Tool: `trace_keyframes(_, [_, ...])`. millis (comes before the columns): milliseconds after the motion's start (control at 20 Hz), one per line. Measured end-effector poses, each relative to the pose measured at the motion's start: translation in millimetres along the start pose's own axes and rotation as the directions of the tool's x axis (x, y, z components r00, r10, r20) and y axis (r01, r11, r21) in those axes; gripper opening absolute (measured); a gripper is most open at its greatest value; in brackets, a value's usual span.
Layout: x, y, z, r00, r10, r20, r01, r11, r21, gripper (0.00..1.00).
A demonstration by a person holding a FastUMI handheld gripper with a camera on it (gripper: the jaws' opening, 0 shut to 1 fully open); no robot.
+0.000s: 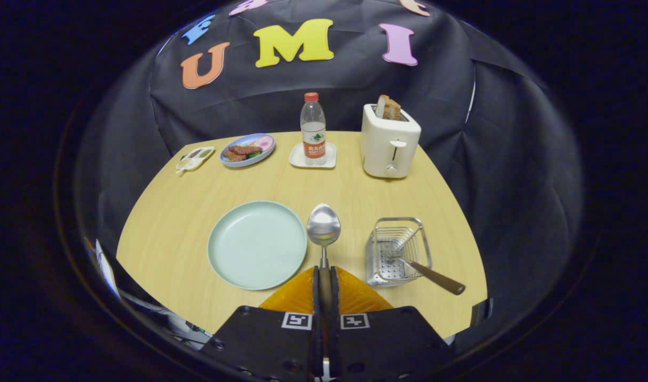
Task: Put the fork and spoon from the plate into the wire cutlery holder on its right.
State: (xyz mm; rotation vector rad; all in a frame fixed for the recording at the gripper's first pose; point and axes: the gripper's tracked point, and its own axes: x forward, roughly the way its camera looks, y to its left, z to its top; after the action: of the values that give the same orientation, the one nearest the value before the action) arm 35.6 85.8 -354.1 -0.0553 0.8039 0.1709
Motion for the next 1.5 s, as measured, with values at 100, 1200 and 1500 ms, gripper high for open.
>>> trace_keyframes(100, [-6.2,-20.6,2.4,1.0,-0.009,0.011,0.009,1.0,0.014,0.05])
trace_keyframes(1200, [-8.3,-82.5,1.2,0.997,-0.065,-0.038,0.068,0.995,0.076,0.08])
trace_keyframes(1500, [-13.6,-79.0,18.0,0.997,-0.072,0.011,0.071,0.994,0.085,0.08])
